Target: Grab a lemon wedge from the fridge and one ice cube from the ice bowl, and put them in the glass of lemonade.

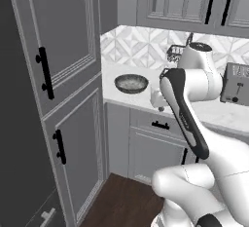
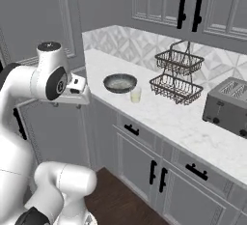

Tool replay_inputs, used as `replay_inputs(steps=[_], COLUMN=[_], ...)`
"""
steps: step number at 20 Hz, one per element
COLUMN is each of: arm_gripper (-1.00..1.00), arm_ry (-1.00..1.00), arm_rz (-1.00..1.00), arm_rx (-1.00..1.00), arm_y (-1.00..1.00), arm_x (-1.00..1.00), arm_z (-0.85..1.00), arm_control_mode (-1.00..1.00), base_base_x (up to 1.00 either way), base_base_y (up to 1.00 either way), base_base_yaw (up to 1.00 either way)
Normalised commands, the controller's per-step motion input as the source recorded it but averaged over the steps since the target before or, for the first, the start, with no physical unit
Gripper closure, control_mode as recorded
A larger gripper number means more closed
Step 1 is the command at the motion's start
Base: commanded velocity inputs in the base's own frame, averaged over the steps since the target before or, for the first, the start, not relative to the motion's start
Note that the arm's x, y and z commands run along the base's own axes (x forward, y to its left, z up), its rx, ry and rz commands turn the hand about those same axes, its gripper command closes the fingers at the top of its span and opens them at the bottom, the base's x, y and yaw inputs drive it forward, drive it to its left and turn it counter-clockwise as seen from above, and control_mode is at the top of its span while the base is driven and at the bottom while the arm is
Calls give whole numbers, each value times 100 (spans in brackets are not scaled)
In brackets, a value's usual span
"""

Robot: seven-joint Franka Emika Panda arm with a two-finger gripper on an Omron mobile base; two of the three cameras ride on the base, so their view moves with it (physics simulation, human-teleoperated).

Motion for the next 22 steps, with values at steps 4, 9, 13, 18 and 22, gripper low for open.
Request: replay_inputs(steps=[4,9,13,18,22], arm_gripper=[-100,-100,-100,-100,-100], arm_ry=[0,0,0,0,0], arm_rz=[0,0,0,0,0], arm_rx=[0,0,0,0,0], arm_y=[0,0,0,0,0], arm_x=[0,0,0,0,0], arm_z=[0,0,0,0,0], arm_control_mode=[100,100,100,100,100], base_base_x=[99,99,79,55,27], base_base_y=[12,-4,-4,0,0], base_base_yaw=[-30,-9,-4,-1,0])
